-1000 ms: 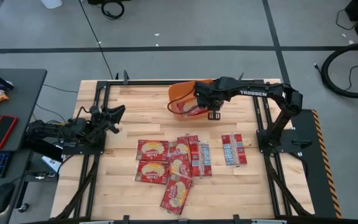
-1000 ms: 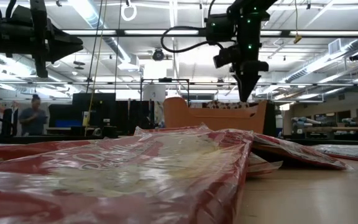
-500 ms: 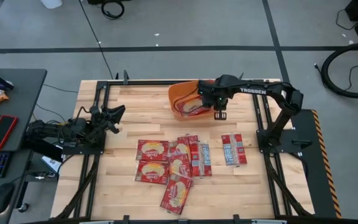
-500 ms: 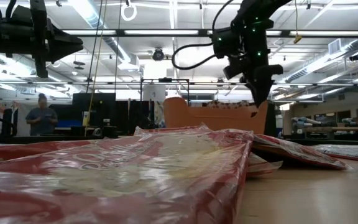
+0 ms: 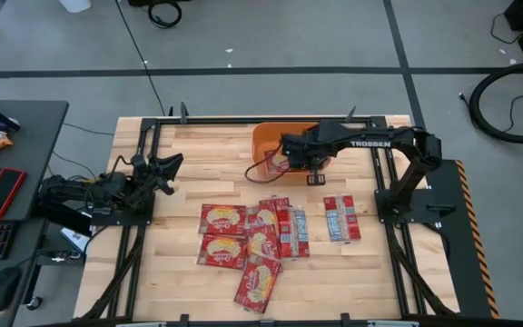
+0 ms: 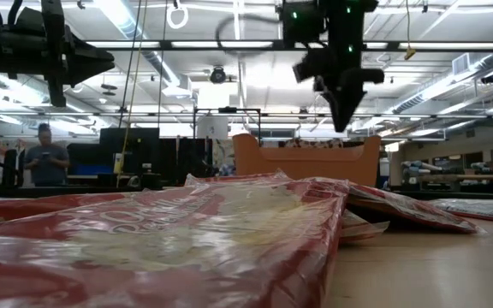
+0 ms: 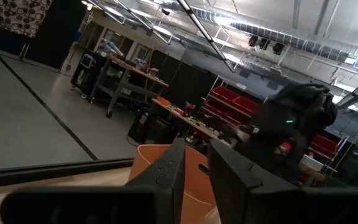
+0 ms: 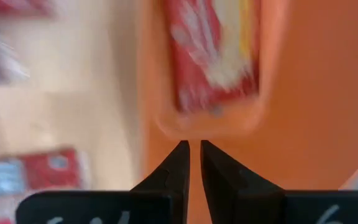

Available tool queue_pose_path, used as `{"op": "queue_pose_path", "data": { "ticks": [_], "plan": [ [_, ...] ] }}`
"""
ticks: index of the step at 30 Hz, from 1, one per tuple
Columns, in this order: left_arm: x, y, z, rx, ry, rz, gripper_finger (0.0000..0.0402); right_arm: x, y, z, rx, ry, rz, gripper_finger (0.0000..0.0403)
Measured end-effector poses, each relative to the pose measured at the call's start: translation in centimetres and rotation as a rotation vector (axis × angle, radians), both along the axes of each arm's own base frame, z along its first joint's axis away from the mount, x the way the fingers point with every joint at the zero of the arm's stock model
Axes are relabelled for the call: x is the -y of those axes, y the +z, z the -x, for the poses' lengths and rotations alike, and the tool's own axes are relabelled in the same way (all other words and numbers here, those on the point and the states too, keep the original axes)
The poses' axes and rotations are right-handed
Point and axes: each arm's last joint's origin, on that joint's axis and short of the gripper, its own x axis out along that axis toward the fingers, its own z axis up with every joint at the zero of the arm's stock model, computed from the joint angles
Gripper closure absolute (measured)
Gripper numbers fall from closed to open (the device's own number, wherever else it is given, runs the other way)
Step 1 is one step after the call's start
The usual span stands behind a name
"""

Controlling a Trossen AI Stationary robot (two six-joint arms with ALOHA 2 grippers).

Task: Sort popcorn bags into baskets
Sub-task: Adjust the orange container, then stack the popcorn bag on top of the other popcorn bag into the orange container

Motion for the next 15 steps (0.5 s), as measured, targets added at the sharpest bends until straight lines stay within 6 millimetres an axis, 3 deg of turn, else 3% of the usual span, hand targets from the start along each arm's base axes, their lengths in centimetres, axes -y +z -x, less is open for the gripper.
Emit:
{"op": "queue_pose_path", "data": {
  "ticks": [10,15],
  "plan": [
    [0.0,0.0,0.0,0.0,0.0,0.0,0.0328,-9.3,-0.2,-3.4,0.286,0.306,-0.102,0.0341],
    [0.0,0.0,0.0,0.0,0.0,0.0,0.0328,-11.7,0.0,-4.0,0.4,0.295,-0.239,0.029]
  ]
}}
